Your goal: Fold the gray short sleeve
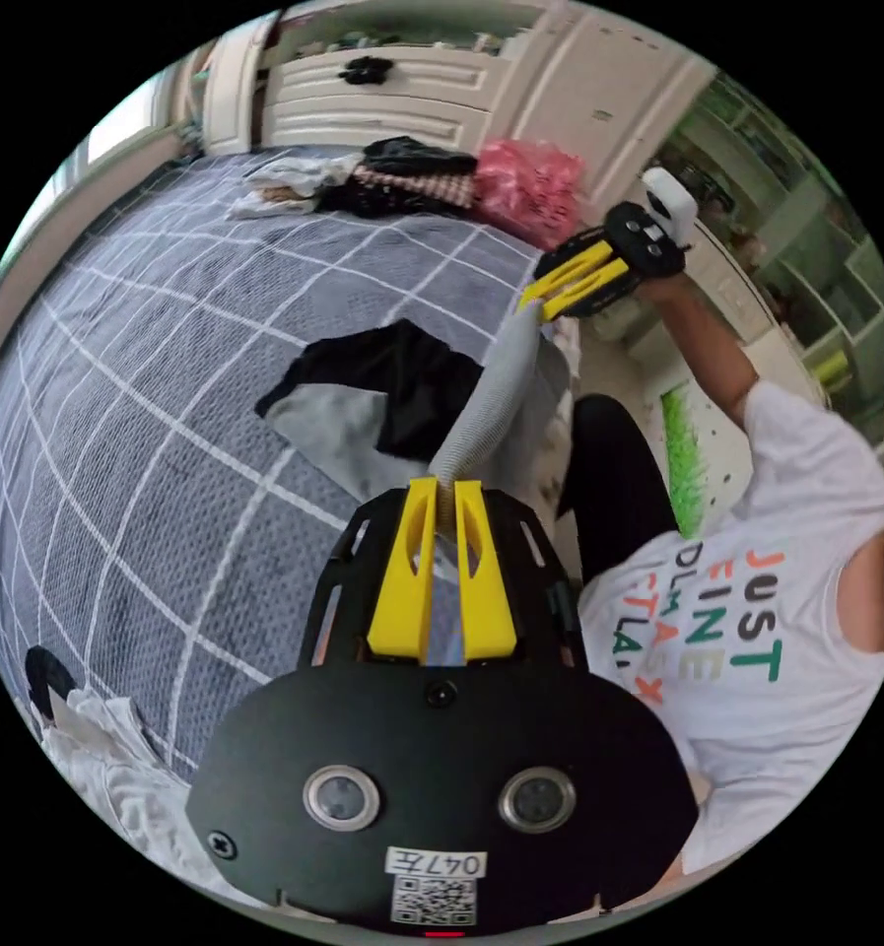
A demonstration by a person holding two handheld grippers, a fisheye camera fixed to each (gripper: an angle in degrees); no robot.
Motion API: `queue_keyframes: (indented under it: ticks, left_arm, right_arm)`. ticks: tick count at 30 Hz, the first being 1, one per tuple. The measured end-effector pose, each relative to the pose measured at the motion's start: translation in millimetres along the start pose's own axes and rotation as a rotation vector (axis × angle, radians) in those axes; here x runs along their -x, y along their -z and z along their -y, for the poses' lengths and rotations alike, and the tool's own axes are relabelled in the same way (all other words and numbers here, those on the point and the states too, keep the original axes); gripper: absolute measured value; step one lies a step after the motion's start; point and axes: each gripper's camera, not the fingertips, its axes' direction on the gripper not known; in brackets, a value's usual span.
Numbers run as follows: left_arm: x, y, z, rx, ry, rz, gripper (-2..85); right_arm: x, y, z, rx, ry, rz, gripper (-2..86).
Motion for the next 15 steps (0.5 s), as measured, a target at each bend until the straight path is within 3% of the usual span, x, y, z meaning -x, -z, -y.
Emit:
queue_keyframes:
  ticks: [5,15]
  left_arm:
    - [81.5,-18.5,50.3,0.102,0.091,-0.032,1.2]
    - [153.7,-16.4,65.0,0.065,0.148,-0.273,7.2]
  right_arm:
    - [-106.6,-57.1,13.7,-0.016,-0.17,0.098,0.8]
    - [-180.5,-102.3,-11.0,-0.097,-0.267,0.263,3.5]
